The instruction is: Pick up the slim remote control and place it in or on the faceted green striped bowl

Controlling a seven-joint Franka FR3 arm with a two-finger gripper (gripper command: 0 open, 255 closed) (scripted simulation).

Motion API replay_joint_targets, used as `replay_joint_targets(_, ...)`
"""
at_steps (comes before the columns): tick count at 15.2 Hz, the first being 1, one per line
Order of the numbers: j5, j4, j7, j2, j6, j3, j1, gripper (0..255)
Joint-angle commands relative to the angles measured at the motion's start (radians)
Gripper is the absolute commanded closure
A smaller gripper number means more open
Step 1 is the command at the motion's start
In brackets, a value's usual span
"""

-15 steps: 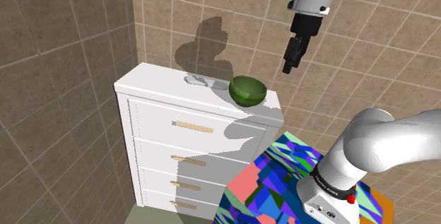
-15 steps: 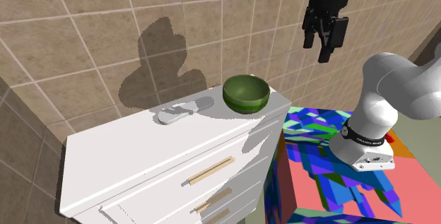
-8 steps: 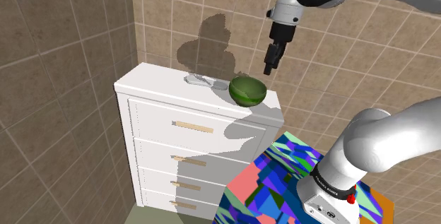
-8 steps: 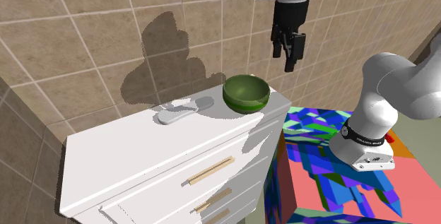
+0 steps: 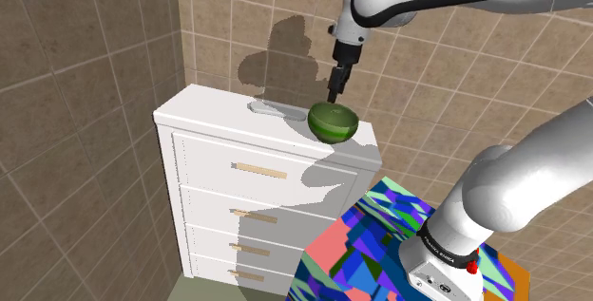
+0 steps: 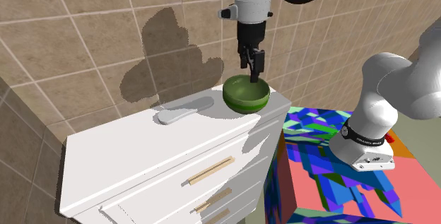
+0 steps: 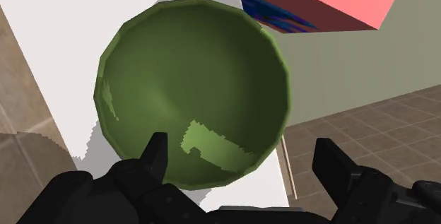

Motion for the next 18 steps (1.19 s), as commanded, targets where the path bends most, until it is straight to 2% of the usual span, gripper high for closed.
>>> replay_joint_targets(1,0.002,0.034,-0.031,0.078,0.05,-0.004,0.006,0)
replay_joint_targets(10,0.019,0.272,-0.174,0.416,0.174,-0.011,0.013,0)
replay_joint_targets(18,0.031,0.559,-0.273,0.707,0.198,0.008,0.011,0)
